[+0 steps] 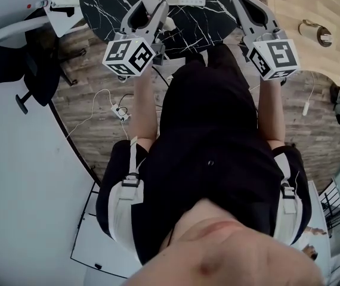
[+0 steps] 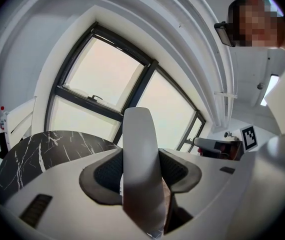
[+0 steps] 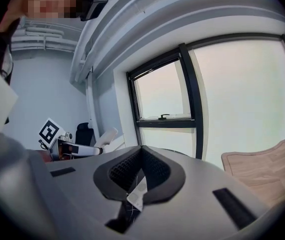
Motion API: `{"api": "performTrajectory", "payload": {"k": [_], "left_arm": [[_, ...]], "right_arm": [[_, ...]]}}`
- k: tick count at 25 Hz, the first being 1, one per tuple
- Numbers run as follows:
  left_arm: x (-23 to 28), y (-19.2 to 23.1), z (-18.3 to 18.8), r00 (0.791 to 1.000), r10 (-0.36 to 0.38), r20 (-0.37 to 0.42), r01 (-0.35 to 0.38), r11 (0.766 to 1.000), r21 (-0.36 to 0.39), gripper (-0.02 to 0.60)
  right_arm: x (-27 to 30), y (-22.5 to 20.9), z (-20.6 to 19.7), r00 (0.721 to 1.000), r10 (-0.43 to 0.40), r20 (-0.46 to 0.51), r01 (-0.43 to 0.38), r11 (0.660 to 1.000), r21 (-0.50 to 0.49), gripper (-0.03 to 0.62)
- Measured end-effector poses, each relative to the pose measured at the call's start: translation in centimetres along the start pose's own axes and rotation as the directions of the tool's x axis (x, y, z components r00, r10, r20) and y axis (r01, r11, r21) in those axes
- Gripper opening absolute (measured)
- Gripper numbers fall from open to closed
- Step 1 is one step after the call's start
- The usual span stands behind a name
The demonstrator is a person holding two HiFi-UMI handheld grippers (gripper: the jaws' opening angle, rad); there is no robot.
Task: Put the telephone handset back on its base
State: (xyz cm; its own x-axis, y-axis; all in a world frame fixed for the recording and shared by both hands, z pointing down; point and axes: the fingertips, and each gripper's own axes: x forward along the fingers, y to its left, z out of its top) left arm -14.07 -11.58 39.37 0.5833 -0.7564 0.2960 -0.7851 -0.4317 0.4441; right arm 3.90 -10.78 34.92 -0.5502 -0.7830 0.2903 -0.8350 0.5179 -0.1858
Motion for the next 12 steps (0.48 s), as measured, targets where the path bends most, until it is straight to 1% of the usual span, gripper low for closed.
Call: {"api": "performTrajectory", "payload": {"k": [6, 12], "left_arm": [[2.8, 1.4, -1.5, 0.998, 0.037, -0.06, -0.038, 0.999, -0.012, 0.225], [5.4, 3.0, -3.6, 0.988, 0.079, -0.129, -0.085, 0.995, -0.043, 0.225]], "right_arm": [[2.2, -1.3, -0.8, 0.999, 0.042, -0.034, -0.042, 0.999, 0.012, 0.029], [4.7, -3.0, -2.6, 0.993, 0.079, -0.085, -0.076, 0.997, 0.032, 0.029]]}}
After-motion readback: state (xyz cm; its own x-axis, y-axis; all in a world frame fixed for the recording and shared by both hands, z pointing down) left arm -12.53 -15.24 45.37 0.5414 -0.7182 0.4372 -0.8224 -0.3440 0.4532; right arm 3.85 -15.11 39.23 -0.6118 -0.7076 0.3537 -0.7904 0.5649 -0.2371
